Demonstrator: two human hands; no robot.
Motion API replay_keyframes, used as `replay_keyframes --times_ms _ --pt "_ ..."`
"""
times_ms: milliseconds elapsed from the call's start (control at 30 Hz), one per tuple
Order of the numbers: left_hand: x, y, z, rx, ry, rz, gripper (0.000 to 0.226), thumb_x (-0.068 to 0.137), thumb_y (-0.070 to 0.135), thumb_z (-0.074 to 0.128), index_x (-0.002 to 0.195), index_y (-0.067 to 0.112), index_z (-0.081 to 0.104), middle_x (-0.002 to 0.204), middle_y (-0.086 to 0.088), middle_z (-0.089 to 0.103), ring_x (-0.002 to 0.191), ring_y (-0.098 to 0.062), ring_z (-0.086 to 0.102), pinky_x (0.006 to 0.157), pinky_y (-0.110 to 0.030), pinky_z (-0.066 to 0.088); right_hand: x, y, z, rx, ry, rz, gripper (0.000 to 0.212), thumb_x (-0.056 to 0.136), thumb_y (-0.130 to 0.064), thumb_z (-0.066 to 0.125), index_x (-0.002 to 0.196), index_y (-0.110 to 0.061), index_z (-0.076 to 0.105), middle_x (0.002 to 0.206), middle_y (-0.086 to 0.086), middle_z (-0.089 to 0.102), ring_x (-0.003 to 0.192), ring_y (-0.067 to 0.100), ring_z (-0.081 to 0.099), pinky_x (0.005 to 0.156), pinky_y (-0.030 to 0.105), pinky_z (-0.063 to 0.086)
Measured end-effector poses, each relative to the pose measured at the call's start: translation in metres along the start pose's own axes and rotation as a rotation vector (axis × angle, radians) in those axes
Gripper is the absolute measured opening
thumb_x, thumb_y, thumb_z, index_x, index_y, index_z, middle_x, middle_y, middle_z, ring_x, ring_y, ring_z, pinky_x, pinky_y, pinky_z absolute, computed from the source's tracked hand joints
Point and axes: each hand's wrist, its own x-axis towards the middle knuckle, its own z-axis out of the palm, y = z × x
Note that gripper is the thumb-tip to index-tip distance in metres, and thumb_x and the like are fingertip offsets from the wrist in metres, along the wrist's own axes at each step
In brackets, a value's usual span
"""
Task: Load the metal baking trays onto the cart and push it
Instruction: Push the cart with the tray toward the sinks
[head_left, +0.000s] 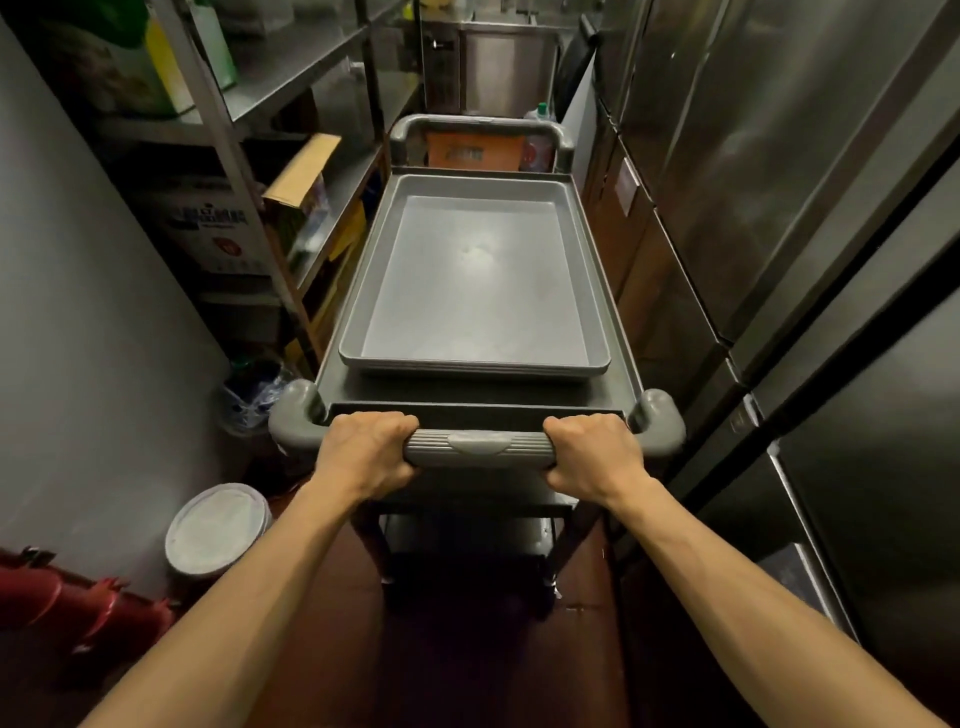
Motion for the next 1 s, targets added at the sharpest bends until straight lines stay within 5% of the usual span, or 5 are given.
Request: replay_keyframes --times_ms 1000 --pt "0.379 -0.172 0.087 0.009 -0.060 0.043 0.023 0.065 0.045 0.061 0.077 0.026 0.054 0.070 0.004 0.066 0.067 -0.026 0.064 0.053 -0.032 0.039 0.362 0.143 0.109 -0.005 -0.036 0.048 0.034 0.058 -0.041 0.070 0.063 -0.025 0.040 0.050 -0.003 0.058 0.040 0.021 0.052 0.044 0.024 0.029"
